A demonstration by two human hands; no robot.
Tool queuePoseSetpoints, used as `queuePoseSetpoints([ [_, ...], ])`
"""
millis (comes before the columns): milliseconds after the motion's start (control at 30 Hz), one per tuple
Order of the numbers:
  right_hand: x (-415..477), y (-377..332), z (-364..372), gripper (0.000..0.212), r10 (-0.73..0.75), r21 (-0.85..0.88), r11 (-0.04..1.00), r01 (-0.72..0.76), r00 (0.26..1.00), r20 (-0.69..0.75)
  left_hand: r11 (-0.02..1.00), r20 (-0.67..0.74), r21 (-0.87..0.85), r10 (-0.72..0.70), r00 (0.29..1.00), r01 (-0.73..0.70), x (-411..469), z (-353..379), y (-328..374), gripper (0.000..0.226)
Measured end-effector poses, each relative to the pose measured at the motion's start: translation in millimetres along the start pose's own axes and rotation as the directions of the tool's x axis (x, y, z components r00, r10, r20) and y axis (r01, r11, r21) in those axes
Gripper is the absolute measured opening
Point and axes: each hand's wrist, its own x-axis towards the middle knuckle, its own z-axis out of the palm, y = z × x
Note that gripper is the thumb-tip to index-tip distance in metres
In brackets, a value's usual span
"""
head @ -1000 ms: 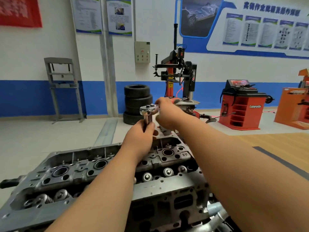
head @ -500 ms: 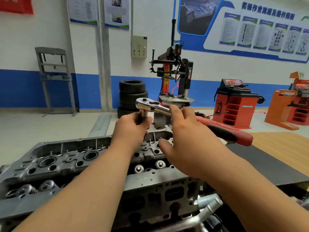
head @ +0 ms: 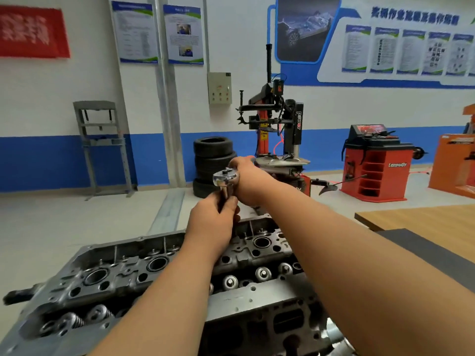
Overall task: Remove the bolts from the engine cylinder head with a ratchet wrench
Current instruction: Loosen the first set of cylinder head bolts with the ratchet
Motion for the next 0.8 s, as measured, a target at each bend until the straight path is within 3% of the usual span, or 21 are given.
queuePoseSetpoints([
  [100,-29.8,6.5,-13.7,0.061,0.123,-0.298,0.945,-0.133,0.991,-0.052,1.000,-0.002,-0.004,-0.002,1.000,0.002,0.5,2.8,1.5,0.013],
  [200,-83.2,3.0,-28.3,0.061,0.162,-0.549,0.805,-0.227,0.973,-0.164,0.998,-0.023,0.053,0.033,0.999,-0.032,-0.4,5.7,2.4,0.018],
  [333,-159.2,-17.6,-23.4,0.079,0.008,-0.618,0.780,-0.099,0.989,-0.149,0.998,-0.068,0.060,0.036,0.997,-0.032,-3.8,7.0,3.9,0.018],
  [433,-163.1,-22.7,-24.7,0.076,-0.027,-0.613,0.788,-0.065,0.990,-0.141,1.000,-0.082,0.029,0.003,0.997,0.000,-3.1,5.3,2.5,0.013],
  [533,-117.2,-1.7,-41.1,0.038,0.112,-0.525,0.833,-0.173,0.983,-0.146,1.000,-0.056,-0.008,-0.022,0.998,0.022,0.7,3.1,0.5,0.007],
  [600,-77.6,13.7,-44.1,0.024,0.137,-0.423,0.891,-0.167,0.985,-0.101,0.999,0.022,0.030,-0.021,1.000,0.021,2.6,4.0,-0.4,0.006],
  [700,-25.3,15.2,-31.2,0.054,0.105,-0.173,0.980,-0.095,0.993,0.048,0.998,0.100,0.047,-0.053,0.994,0.048,2.8,5.8,-1.8,0.008],
  [800,4.9,-1.9,-18.1,0.052,0.105,-0.138,0.986,-0.088,0.987,0.119,0.999,0.072,0.023,-0.051,0.996,0.049,3.0,1.1,-2.6,0.014],
])
